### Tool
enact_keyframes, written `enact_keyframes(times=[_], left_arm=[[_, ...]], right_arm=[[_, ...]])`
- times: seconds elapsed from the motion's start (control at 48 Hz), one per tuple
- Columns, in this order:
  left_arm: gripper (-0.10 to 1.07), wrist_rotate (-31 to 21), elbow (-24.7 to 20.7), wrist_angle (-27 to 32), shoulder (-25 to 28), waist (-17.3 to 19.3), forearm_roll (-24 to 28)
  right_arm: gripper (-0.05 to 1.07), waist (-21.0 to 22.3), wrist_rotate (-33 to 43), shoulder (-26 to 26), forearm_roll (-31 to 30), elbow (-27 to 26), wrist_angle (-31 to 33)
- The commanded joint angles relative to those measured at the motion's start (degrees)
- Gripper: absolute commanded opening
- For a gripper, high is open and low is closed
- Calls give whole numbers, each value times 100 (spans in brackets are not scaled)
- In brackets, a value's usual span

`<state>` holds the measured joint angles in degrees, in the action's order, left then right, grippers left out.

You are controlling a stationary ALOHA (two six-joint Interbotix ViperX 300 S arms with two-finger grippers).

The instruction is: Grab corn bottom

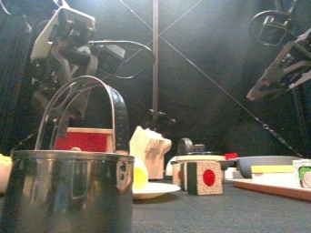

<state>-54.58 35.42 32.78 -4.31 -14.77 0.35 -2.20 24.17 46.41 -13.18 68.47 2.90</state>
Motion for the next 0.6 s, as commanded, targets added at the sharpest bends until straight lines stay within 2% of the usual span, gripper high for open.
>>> enact_keyframes(times=[0.0,0.167,0.271,0.479,0.583], left_arm=[[91,-35,-334,-53,9,79,-202],[91,-466,-677,18,290,343,-888],[91,-826,-1028,237,650,369,-993],[91,-1644,-2013,642,1371,360,-404],[91,-2136,-2355,1169,1547,299,105]], right_arm=[[90,-18,9,-26,26,-62,0],[90,-44,9,-18,62,-62,44],[90,-44,9,-18,62,-53,158],[90,-44,9,-18,97,-53,264],[90,-44,9,-26,123,-44,281]])
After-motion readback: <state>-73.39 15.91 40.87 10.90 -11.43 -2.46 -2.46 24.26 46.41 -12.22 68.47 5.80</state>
